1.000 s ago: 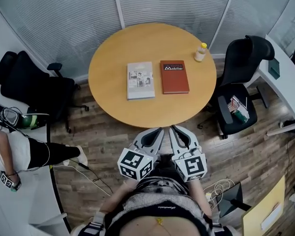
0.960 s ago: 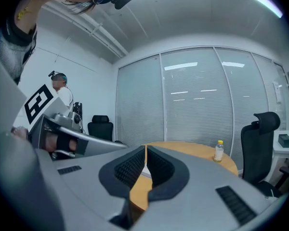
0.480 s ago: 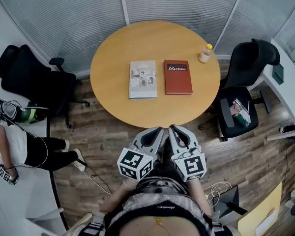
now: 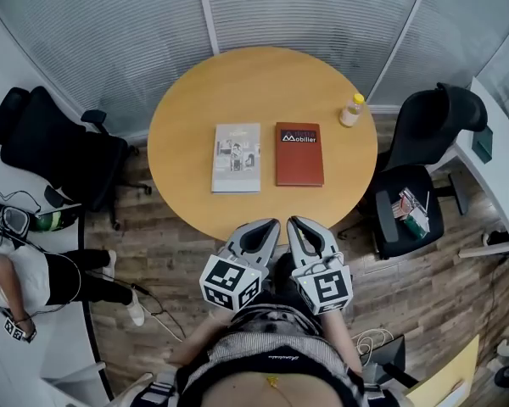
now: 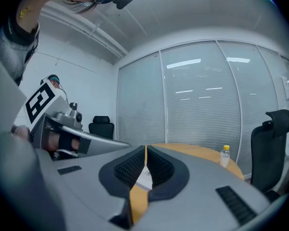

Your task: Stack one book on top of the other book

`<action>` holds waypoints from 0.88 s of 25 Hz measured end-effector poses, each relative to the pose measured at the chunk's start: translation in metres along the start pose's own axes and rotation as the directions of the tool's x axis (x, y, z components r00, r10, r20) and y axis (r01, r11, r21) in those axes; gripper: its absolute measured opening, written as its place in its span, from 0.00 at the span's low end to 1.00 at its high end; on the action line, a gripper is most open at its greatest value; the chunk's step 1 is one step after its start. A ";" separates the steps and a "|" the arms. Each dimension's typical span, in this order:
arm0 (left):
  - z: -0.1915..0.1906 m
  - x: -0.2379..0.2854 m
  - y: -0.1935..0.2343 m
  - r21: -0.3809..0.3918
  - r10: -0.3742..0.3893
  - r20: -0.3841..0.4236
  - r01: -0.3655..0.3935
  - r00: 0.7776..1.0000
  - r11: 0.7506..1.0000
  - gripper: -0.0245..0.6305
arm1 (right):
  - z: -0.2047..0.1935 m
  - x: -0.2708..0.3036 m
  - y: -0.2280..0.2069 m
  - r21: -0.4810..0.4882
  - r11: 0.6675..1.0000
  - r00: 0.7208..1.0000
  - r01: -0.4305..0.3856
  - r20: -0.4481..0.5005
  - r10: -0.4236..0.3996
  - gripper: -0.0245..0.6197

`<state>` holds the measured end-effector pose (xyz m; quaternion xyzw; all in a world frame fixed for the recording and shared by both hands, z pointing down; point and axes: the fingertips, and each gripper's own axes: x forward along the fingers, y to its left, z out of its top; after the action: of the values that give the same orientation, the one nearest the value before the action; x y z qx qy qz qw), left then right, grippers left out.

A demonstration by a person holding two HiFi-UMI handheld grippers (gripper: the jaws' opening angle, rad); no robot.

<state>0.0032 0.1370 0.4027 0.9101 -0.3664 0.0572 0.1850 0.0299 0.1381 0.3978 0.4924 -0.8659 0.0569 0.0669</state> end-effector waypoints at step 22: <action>0.043 0.122 0.022 -0.020 0.130 0.029 -0.129 0.991 0.991 0.06 | 0.021 0.061 -0.116 -0.036 0.988 0.989 -0.148 0.019 0.149 0.08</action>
<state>0.0746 0.0274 0.3987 0.8835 -0.4279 0.0522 0.1836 0.0979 0.0239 0.3918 0.4259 -0.9017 0.0415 0.0616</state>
